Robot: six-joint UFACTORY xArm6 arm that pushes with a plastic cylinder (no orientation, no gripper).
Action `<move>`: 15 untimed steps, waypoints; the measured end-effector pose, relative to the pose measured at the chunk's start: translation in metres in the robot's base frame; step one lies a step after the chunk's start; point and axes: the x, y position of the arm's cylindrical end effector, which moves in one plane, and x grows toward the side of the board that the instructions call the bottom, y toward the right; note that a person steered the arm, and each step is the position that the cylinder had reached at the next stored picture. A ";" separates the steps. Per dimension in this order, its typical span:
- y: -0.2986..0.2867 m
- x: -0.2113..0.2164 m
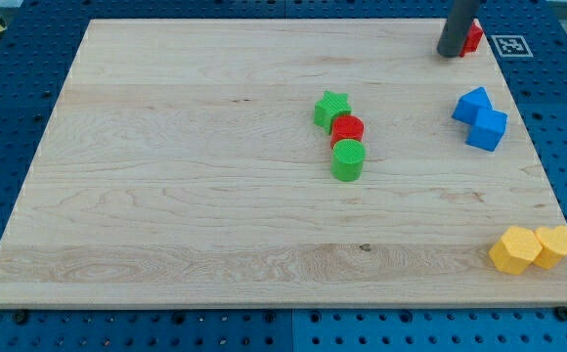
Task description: Push the red circle to the left of the red star
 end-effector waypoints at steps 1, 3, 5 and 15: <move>-0.048 0.001; -0.231 0.028; -0.259 0.150; -0.048 0.092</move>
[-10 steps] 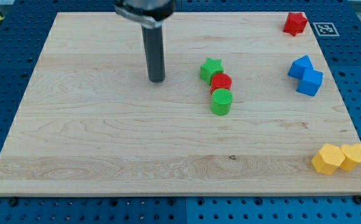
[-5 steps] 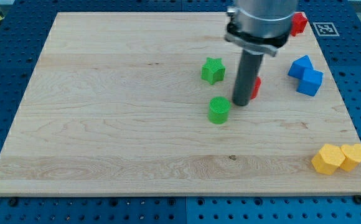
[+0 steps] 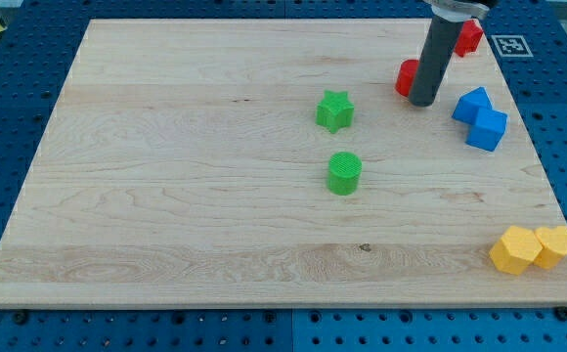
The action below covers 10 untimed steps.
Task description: Push the red circle to the left of the red star
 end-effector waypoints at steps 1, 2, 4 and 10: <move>-0.016 0.018; -0.013 -0.013; -0.006 -0.049; 0.031 -0.087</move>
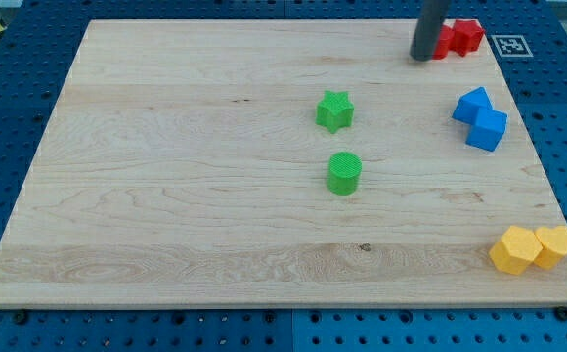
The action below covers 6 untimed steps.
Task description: Push the red circle to the left of the red star
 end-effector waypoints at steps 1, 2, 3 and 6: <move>0.002 0.000; -0.009 0.000; -0.011 0.000; -0.069 0.000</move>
